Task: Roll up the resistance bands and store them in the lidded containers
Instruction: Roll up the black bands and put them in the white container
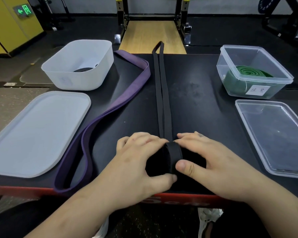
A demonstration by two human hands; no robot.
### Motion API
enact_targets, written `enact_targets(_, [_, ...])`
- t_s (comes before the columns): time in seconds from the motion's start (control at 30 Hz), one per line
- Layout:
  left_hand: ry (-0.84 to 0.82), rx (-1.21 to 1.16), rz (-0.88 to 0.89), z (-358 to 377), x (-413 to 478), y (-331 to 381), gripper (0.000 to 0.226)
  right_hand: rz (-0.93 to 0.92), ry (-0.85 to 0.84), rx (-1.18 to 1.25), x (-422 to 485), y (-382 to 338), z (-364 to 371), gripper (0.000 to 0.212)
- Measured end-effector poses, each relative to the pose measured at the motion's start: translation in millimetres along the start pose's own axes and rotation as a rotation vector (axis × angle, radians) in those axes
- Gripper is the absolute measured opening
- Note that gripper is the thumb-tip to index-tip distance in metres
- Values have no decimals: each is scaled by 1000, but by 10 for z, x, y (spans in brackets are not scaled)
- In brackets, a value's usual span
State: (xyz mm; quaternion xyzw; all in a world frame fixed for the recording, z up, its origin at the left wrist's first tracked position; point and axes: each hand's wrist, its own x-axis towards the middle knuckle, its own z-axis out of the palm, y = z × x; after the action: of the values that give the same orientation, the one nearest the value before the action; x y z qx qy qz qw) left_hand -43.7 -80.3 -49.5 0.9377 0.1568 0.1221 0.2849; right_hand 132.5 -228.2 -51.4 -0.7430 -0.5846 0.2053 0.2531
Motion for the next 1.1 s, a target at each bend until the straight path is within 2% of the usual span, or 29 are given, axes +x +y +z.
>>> enact_targets(0.07, [17, -17, -46, 9, -12, -10, 71, 27, -7, 28, 6, 17, -6, 50])
enact_targets(0.13, [10, -43, -55, -5, -2, 1, 67, 40, -7, 45, 13, 3, -20, 47])
enact_targets(0.27, [7, -42, -52, -6, 40, 12, 59, 59, 32, 46, 18, -25, -15, 57])
enact_targets(0.37, [3, -39, -61, 1, 32, -3, 64, 59, 9, 85, 14, -45, -45, 45])
enact_targets(0.47, [-10, -29, -59, -9, 14, -13, 70, 75, 0, 106, 17, 8, -33, 64])
enact_targets(0.57, [-19, -49, -64, -24, 15, 18, 58, 110, 25, 79, 41, 39, -4, 73])
enact_targets(0.63, [-24, -75, -73, -34, 14, 41, 57, 120, 19, 67, 62, 25, 10, 75])
enact_targets(0.8, [-10, -59, -91, -18, 60, -17, 61, 66, -15, 80, 73, 3, -33, 66])
enact_targets(0.87, [-10, -32, -88, -23, 79, -55, 66, 54, -28, 98, 79, -9, -68, 53])
enact_targets(1.0, [-89, -106, -191, -79, 63, -91, 76, 22, 29, 90, 130, -28, -75, 45])
enact_targets(1.1, [-82, -109, -208, -63, 104, -80, 77, 1, 66, 82, 152, -16, -46, 40])
